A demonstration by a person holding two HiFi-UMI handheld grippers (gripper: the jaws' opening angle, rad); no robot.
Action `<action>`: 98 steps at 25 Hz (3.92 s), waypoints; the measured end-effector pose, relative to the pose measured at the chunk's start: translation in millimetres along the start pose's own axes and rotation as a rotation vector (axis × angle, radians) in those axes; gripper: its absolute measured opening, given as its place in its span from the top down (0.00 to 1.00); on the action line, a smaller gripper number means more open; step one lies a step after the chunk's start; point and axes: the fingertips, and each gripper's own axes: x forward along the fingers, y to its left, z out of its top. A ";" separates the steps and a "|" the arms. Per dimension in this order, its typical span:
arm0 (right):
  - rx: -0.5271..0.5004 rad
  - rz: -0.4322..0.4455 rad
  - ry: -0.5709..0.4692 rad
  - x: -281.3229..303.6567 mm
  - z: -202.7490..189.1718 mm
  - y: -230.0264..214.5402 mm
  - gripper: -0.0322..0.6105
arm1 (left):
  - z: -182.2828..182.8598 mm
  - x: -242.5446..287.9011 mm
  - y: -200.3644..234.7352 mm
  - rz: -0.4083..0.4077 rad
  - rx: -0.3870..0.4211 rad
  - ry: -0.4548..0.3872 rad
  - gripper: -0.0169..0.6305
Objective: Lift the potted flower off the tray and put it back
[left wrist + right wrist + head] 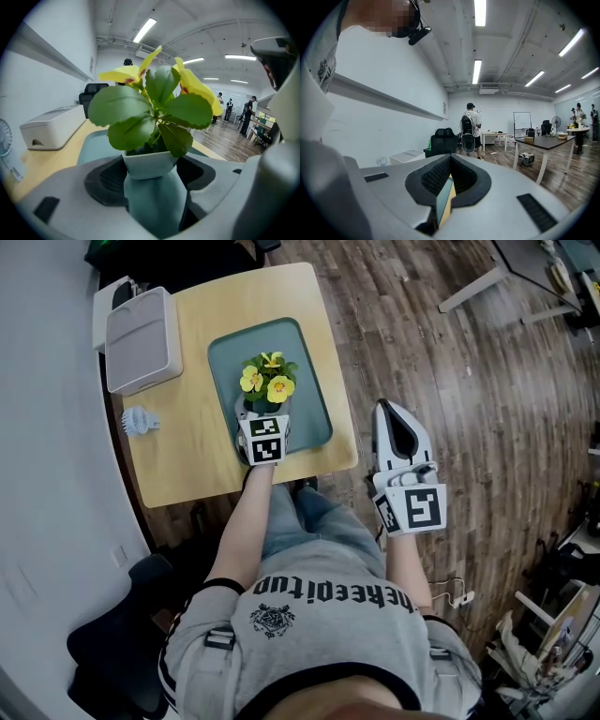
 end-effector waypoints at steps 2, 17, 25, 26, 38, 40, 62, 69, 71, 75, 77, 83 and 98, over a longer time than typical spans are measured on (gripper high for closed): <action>0.000 0.002 -0.003 -0.8 1.1 0.1 0.95 | 0.1 -2.9 -0.1 -0.001 0.005 -0.003 0.45; -0.007 0.084 -0.085 -9.9 26.6 17.5 0.95 | 40.8 -66.4 -10.2 -0.035 0.016 -0.099 0.45; -0.025 0.123 -0.134 -9.6 42.7 30.5 0.95 | 68.4 -116.6 -7.6 -0.035 0.016 -0.159 0.45; -0.027 0.125 -0.136 -9.1 43.9 31.8 0.95 | 72.4 -123.1 -7.1 -0.035 0.015 -0.167 0.45; -0.026 0.170 -0.170 -13.3 60.4 42.7 0.95 | 133.9 -204.7 -14.2 -0.017 -0.009 -0.337 0.45; -0.025 0.171 -0.179 -15.3 63.9 41.9 0.95 | 143.5 -216.3 -16.1 -0.015 -0.009 -0.365 0.45; -0.020 0.163 -0.235 -35.4 81.7 30.7 0.95 | 178.8 -253.4 -29.8 -0.020 -0.002 -0.467 0.45; -0.021 0.133 -0.221 -34.6 72.8 29.4 0.95 | 180.0 -235.3 -29.5 -0.055 0.012 -0.463 0.45; -0.022 0.124 -0.214 -31.7 71.3 24.7 0.95 | 182.5 -226.2 -30.7 -0.066 0.014 -0.455 0.45; -0.008 0.098 -0.193 -23.1 70.7 3.5 0.95 | 192.1 -201.0 -39.1 -0.081 0.023 -0.431 0.45; -0.008 0.086 -0.182 -20.2 68.2 -0.8 0.95 | 191.2 -191.3 -39.8 -0.088 0.025 -0.420 0.45; -0.011 0.067 -0.161 -7.8 60.9 -5.6 0.95 | 185.1 -163.7 -35.9 -0.115 0.027 -0.382 0.45; -0.009 0.020 -0.090 10.8 38.5 -5.3 0.95 | 147.6 -106.9 -25.3 -0.174 0.023 -0.276 0.45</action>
